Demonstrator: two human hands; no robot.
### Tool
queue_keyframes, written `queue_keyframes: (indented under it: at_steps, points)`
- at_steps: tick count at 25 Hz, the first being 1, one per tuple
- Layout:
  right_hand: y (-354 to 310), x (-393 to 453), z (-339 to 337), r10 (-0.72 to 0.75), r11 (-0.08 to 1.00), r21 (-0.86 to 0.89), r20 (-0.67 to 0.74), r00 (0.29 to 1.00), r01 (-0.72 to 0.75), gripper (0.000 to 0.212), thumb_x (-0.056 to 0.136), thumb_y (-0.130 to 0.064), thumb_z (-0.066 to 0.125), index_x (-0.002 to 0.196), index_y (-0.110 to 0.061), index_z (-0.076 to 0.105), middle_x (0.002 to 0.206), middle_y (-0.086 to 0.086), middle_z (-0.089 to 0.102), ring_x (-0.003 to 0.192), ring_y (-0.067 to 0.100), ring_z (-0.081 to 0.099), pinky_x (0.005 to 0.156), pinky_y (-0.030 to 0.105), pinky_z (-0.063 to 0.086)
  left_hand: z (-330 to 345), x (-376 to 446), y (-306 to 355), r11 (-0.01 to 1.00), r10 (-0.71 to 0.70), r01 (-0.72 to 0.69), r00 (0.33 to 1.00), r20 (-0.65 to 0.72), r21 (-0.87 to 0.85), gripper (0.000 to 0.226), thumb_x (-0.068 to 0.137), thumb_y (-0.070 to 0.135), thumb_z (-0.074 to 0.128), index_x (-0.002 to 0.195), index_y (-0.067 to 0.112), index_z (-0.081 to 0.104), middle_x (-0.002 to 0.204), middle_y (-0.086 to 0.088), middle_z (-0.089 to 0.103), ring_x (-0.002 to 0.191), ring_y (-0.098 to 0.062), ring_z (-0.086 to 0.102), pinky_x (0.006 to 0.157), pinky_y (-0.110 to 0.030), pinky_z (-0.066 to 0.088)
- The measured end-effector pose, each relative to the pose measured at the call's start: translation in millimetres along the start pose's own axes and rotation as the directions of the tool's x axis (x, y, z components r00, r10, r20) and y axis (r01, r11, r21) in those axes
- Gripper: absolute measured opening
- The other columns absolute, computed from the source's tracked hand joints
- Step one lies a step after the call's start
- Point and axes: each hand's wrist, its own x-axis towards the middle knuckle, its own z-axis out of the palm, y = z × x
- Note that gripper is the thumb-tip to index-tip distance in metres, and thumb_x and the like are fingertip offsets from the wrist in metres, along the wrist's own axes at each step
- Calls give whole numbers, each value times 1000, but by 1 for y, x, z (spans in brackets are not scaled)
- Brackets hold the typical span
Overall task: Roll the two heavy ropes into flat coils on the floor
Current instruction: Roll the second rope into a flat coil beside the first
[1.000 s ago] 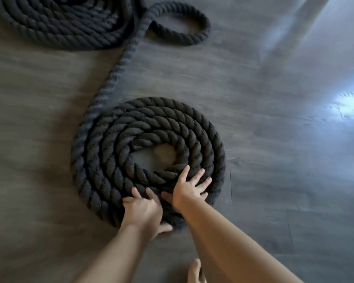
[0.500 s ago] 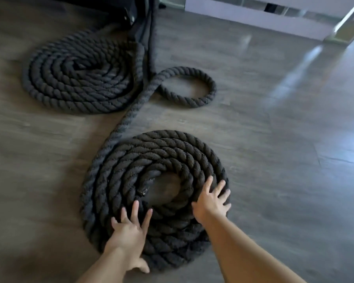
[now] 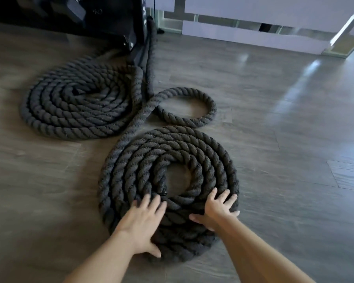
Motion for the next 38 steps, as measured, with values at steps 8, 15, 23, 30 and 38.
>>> queue_keyframes:
  at_steps: [8, 15, 23, 30, 38]
  points:
    - [-34, -25, 37, 140, 952, 291, -127, 982, -98, 100, 90, -66, 44, 155, -15, -13, 157, 25, -21, 142, 51, -15, 115, 61, 5, 35, 9, -11, 986, -94, 80, 992, 87, 148, 103, 97, 60, 43, 149, -1, -21, 146, -30, -37, 139, -64, 3, 111, -59, 27]
    - [-46, 13, 4, 59, 997, 57, -78, 995, -54, 123, 78, -75, 56, 153, -6, -12, 155, 29, -21, 140, 56, -13, 108, 72, 6, -22, 40, -27, 989, -31, 10, 991, 133, 151, 126, 73, 77, 63, 153, -6, 11, 160, -31, 2, 123, -50, 48, 93, -48, 50]
    - [-20, 70, -57, -95, 995, -7, -126, 987, 95, 113, 84, -67, 58, 154, -9, -10, 157, 27, -21, 145, 46, -13, 108, 72, 11, -4, 62, -81, 979, -113, 110, 994, 6, 172, 134, 74, 84, 53, 150, 3, -23, 155, -24, -30, 147, -42, -18, 119, -59, 3]
    - [-50, 44, -11, 166, 975, 167, -97, 981, -149, 140, 58, -95, 47, 154, -14, -14, 155, 29, -22, 142, 46, -22, 108, 71, 4, -10, 90, -65, 988, -107, 107, 994, -12, 109, 129, 80, 81, 47, 145, -13, -13, 148, -48, -6, 141, -60, 5, 110, -63, 29]
    - [-55, 101, -67, 135, 990, 64, -123, 983, -128, 144, 58, -94, 51, 153, -6, -11, 154, 33, -20, 144, 44, -17, 106, 75, 7, -62, 135, -90, 984, -15, 21, 999, -33, 176, 141, 64, 90, 53, 153, -7, 3, 155, -31, 22, 143, -46, 19, 115, -58, 20]
